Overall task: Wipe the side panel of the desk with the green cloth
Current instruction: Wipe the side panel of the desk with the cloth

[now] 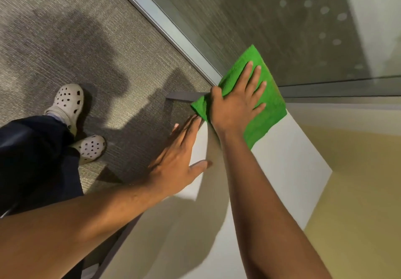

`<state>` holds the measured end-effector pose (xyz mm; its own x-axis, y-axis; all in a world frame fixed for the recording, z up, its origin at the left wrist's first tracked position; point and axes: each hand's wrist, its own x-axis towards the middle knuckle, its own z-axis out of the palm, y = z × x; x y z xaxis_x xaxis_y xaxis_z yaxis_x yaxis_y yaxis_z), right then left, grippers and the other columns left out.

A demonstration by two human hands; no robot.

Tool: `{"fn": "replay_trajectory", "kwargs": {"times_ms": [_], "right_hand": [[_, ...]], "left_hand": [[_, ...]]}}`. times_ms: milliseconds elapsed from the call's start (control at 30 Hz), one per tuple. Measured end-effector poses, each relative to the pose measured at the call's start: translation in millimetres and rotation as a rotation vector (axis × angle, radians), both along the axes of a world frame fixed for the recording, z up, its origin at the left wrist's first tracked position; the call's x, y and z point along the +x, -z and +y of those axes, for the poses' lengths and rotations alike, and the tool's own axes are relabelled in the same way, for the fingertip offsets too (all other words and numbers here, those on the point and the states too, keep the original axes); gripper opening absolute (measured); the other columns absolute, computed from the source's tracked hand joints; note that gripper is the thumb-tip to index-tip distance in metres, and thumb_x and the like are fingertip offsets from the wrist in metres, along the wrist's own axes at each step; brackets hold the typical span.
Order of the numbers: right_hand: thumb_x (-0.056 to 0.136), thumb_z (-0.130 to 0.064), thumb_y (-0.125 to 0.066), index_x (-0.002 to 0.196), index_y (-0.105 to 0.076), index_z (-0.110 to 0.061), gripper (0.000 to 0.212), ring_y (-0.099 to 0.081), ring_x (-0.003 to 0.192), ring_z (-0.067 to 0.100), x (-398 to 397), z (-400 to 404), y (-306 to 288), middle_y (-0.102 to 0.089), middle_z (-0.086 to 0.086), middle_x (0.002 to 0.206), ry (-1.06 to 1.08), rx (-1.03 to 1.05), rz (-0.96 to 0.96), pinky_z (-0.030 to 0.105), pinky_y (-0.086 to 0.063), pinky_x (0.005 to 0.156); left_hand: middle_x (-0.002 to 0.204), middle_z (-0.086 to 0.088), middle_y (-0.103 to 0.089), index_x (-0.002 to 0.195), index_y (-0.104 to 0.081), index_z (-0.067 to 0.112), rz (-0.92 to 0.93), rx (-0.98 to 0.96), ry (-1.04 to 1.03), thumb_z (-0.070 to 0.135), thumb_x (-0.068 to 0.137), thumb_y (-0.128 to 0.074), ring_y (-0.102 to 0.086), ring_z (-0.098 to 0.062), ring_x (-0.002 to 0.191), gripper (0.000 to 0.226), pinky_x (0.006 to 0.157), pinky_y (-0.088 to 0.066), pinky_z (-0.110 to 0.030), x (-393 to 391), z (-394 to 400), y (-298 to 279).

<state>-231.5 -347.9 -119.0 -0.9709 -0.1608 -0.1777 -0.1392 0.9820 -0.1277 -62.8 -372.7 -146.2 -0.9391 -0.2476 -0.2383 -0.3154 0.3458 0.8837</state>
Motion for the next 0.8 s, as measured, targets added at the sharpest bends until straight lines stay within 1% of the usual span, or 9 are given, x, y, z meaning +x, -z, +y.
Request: {"fn": "replay_trajectory", "kwargs": {"times_ms": [100,233,333,400,467,567,667,733,800], "right_hand": [[0.092,-0.043,-0.057,0.166,-0.017,-0.029,0.085,-0.004,0.163,0.031,-30,-18,0,-0.015,-0.003,0.175,0.087,0.004,0.006,0.069,-0.004,0.124],[0.095,-0.043,-0.053,0.139,-0.054,-0.022,0.048,-0.043,0.144,0.032,-68,-38,-5,-0.054,0.004,0.149,0.179,0.046,-0.006,0.059,-0.019,0.123],[0.098,-0.038,-0.049,0.133,-0.059,-0.019,0.041,-0.049,0.136,0.032,-70,-32,-3,-0.060,0.006,0.141,0.085,0.045,0.036,0.050,-0.026,0.120],[0.099,-0.032,-0.048,0.140,-0.056,-0.018,0.044,-0.046,0.142,0.031,-48,-14,-3,-0.056,0.005,0.147,-0.082,-0.038,0.117,0.055,-0.025,0.123],[0.105,-0.029,-0.044,0.151,-0.049,-0.020,0.047,-0.027,0.158,0.027,-13,7,-4,-0.038,0.001,0.166,-0.250,-0.144,0.102,0.059,-0.012,0.129],[0.110,-0.033,-0.042,0.162,-0.035,-0.025,0.053,-0.005,0.165,0.021,28,32,-8,-0.019,-0.007,0.175,-0.367,-0.187,-0.050,0.056,0.000,0.131],[0.105,-0.045,-0.053,0.164,-0.027,-0.025,0.068,-0.014,0.163,0.020,24,42,-15,-0.027,-0.006,0.173,-0.365,-0.248,-0.085,0.058,-0.009,0.131],[0.096,-0.057,-0.061,0.164,-0.027,-0.023,0.084,-0.022,0.161,0.022,8,38,-13,-0.030,-0.001,0.171,-0.266,-0.261,-0.012,0.059,-0.015,0.130],[0.086,-0.067,-0.063,0.165,-0.024,-0.022,0.098,-0.016,0.162,0.025,-12,27,-6,-0.024,0.000,0.173,-0.129,-0.177,0.037,0.057,-0.009,0.130]], "left_hand": [[0.174,-0.002,-0.007,0.164,-0.003,0.010,0.004,-0.008,0.023,0.041,0.089,-0.072,-0.007,-0.010,0.160,0.107,0.131,-0.004,-0.034,1,0,2],[0.174,-0.003,-0.012,0.164,-0.007,0.009,0.002,-0.041,0.011,0.053,0.089,-0.070,-0.010,-0.012,0.160,0.108,0.131,-0.006,-0.035,5,1,3],[0.174,-0.002,-0.012,0.164,-0.007,0.010,0.006,-0.031,0.007,0.052,0.090,-0.069,-0.011,-0.012,0.160,0.106,0.131,-0.006,-0.035,3,1,3],[0.173,0.000,-0.013,0.164,-0.010,0.011,0.009,0.002,-0.011,0.047,0.089,-0.072,-0.010,-0.010,0.159,0.104,0.131,-0.002,-0.031,3,1,3],[0.171,0.002,-0.018,0.163,-0.014,0.013,0.014,0.046,-0.039,0.045,0.088,-0.075,-0.011,-0.007,0.157,0.102,0.129,0.000,-0.026,2,0,1],[0.164,-0.006,-0.038,0.157,-0.027,0.013,0.002,0.072,-0.064,0.045,0.085,-0.077,-0.030,-0.021,0.151,0.094,0.130,-0.014,-0.040,0,-2,-4],[0.156,-0.005,-0.045,0.152,-0.033,0.016,-0.025,0.091,-0.079,0.053,0.085,-0.074,-0.034,-0.027,0.147,0.087,0.126,-0.026,-0.049,0,-4,-11],[0.153,-0.005,-0.048,0.152,-0.034,0.016,-0.021,0.088,-0.090,0.051,0.085,-0.075,-0.031,-0.021,0.143,0.086,0.124,-0.030,-0.052,0,-5,-13],[0.161,-0.003,-0.041,0.157,-0.029,0.015,-0.027,0.080,-0.088,0.050,0.086,-0.075,-0.021,-0.014,0.145,0.092,0.129,-0.017,-0.041,0,-4,-14]]}}
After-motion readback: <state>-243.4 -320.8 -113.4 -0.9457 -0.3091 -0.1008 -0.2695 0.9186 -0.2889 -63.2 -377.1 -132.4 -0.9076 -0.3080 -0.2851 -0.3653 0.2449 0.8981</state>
